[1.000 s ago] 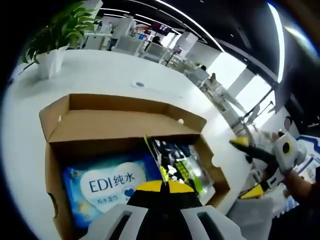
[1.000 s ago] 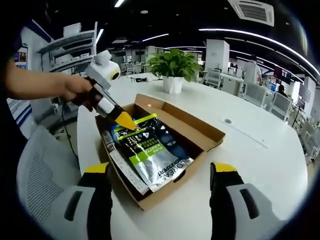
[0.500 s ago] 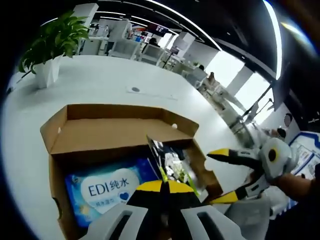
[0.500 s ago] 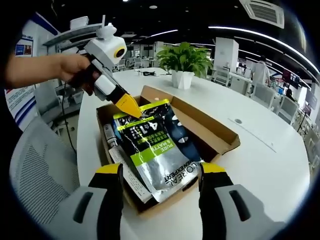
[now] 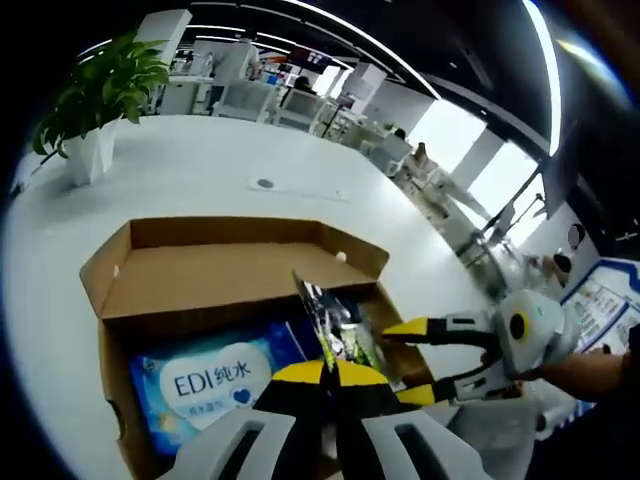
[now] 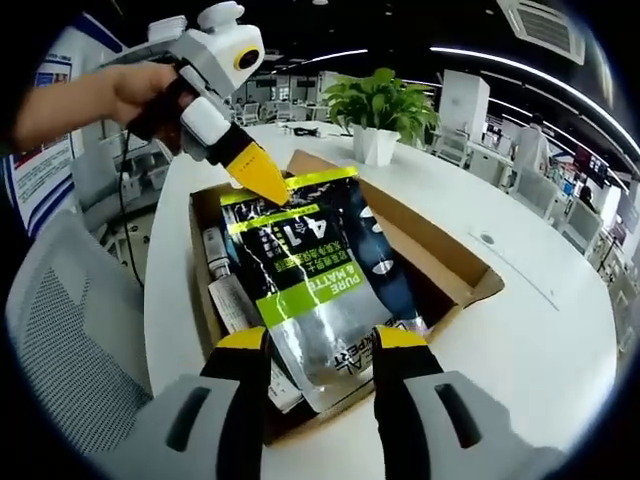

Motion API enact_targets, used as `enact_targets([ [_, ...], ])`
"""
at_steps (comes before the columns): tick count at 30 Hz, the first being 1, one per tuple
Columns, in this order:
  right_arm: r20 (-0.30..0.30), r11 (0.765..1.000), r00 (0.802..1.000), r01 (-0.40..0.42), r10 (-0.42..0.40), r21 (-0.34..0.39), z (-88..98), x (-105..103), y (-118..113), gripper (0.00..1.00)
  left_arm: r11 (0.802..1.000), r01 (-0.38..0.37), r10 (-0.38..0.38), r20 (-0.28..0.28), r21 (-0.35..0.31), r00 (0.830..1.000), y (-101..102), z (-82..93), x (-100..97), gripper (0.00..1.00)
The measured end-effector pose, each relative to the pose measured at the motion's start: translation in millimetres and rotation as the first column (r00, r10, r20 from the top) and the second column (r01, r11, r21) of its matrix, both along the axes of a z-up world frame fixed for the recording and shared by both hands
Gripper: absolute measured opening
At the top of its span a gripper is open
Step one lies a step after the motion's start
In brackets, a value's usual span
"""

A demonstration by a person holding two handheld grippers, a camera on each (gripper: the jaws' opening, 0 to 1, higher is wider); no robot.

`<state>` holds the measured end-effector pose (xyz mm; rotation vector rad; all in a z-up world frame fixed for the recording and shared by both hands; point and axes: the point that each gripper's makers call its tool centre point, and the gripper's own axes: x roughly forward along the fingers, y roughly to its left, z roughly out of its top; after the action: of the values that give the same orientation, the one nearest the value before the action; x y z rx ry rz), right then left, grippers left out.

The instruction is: Operate the shoe box by opening the lid, removing the specified soft item, and placing it in the target area until the item is outside and the box remains undamaged.

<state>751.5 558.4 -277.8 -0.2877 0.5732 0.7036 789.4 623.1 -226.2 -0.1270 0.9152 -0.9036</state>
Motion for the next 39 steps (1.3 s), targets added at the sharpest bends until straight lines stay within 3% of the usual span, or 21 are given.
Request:
enact_targets([
  [22,0.011,0.999,0.999,-0.035,0.035,-0.003,7.3,-14.3,10.8,0.01,1.0,0.016,-0.016,0.029,0.016,0.999,0.7,-4.0,1.2,0.01],
  [39,0.017,0.999,0.999,-0.033,0.032,0.014,19.5,-11.1,11.8,0.0,1.0,0.011,-0.012,0.055,0.017,0.998,9.1,0.8,-0.8,0.01],
])
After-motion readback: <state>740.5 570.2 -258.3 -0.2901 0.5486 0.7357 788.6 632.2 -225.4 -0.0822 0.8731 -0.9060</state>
